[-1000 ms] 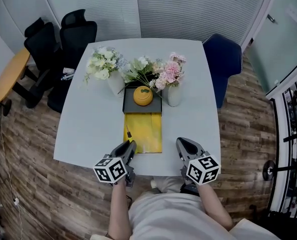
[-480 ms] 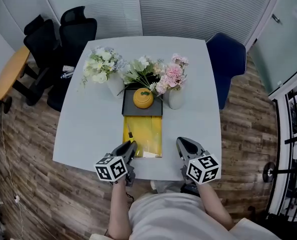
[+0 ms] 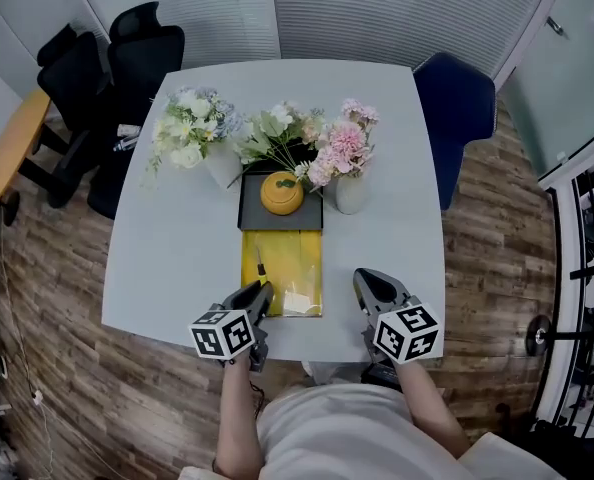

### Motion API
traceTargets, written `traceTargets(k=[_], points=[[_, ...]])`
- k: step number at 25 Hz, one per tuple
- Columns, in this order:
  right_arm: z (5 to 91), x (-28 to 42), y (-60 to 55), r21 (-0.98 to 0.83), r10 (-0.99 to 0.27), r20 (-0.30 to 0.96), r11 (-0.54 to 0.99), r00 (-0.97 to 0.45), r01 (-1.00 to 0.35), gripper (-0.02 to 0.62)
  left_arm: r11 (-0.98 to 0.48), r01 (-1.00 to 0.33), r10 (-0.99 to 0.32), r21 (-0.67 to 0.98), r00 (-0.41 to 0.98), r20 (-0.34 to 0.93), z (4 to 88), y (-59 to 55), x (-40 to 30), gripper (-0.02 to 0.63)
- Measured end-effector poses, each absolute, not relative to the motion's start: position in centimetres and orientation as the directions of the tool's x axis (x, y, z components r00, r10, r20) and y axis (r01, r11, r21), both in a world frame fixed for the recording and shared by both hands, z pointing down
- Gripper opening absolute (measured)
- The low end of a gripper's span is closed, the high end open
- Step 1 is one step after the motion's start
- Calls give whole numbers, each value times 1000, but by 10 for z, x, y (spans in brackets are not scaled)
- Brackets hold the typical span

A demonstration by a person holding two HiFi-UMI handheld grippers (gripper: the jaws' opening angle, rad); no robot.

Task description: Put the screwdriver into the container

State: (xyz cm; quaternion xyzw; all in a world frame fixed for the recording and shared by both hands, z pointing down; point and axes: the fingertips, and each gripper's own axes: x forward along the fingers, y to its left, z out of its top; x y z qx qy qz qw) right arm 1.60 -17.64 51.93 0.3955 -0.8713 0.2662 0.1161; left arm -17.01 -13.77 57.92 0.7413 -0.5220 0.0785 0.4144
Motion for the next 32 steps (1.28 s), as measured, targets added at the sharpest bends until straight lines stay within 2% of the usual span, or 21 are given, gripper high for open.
traceTargets(k=[32], points=[[555,40,-208,-376,-635,483,472,-603,-797,15,-173,-893,-403,416,449,797,643,-167,-151,67]])
